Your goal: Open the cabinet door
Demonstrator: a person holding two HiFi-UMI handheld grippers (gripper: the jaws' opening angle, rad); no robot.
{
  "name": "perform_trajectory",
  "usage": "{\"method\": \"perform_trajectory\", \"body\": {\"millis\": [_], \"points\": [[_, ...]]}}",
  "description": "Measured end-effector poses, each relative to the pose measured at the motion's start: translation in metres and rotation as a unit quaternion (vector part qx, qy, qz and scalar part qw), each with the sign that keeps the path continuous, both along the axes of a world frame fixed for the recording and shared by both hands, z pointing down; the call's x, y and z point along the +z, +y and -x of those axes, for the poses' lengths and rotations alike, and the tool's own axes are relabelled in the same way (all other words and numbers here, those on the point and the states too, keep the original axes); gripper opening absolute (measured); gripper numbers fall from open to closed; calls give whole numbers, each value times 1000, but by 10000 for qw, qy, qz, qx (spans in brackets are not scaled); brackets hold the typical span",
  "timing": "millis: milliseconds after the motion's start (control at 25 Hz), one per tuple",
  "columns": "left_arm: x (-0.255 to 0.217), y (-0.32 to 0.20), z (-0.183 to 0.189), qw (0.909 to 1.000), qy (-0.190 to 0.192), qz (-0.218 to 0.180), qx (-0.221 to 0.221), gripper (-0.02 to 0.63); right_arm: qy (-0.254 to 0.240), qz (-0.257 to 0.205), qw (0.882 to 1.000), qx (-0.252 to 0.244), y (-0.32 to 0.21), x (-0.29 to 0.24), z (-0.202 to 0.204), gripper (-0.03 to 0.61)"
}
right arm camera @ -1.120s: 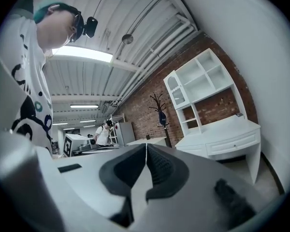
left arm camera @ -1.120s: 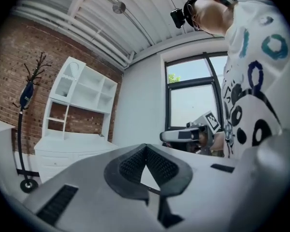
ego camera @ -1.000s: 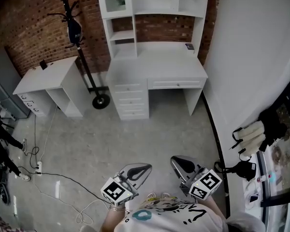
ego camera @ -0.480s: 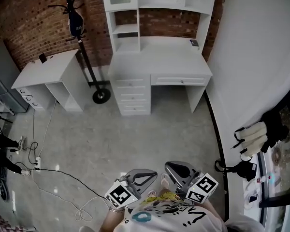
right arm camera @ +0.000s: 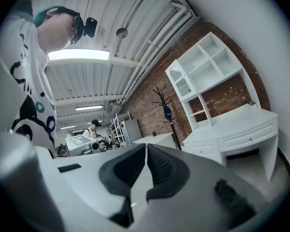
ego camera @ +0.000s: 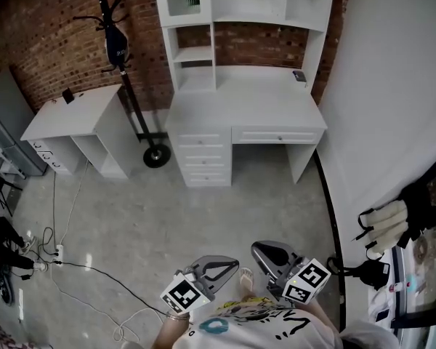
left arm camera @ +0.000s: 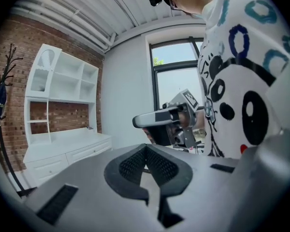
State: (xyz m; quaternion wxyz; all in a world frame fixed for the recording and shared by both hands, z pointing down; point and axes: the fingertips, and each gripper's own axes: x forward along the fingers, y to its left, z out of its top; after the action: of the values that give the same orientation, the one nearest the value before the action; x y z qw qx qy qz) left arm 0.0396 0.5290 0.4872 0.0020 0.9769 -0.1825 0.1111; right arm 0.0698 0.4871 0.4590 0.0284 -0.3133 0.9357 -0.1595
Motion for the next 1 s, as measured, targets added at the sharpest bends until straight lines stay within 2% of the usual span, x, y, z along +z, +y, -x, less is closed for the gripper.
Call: {"method": "perform_trajectory", "body": {"millis": [320,480,560,680,800,1000], "points": [[-22,-79,-21,9996,120,-120,-221,15,-107,-184,9997,-157,-72,-18,-19,29],[-29,-111,-30,9981,420,45,-459,15,-115,-240,9993,-255,-96,-21,-33,29],[-30,-121,-39,9975,523,148,-449,15,-154,-208,9993,-251,-107,-19,-41,29],[-28,-129,-55,9984,451,156,-308,15,-272,-130,9993,-232,-119,-17,-52,29],[-26,-145,-62,9980,409,149,-450,15,-315,-95,9991,-262,-130,-14,-61,29],[-26,-162,-64,9932,820,246,-786,15,-219,-21,9989,-405,-153,-5,-78,29]]}}
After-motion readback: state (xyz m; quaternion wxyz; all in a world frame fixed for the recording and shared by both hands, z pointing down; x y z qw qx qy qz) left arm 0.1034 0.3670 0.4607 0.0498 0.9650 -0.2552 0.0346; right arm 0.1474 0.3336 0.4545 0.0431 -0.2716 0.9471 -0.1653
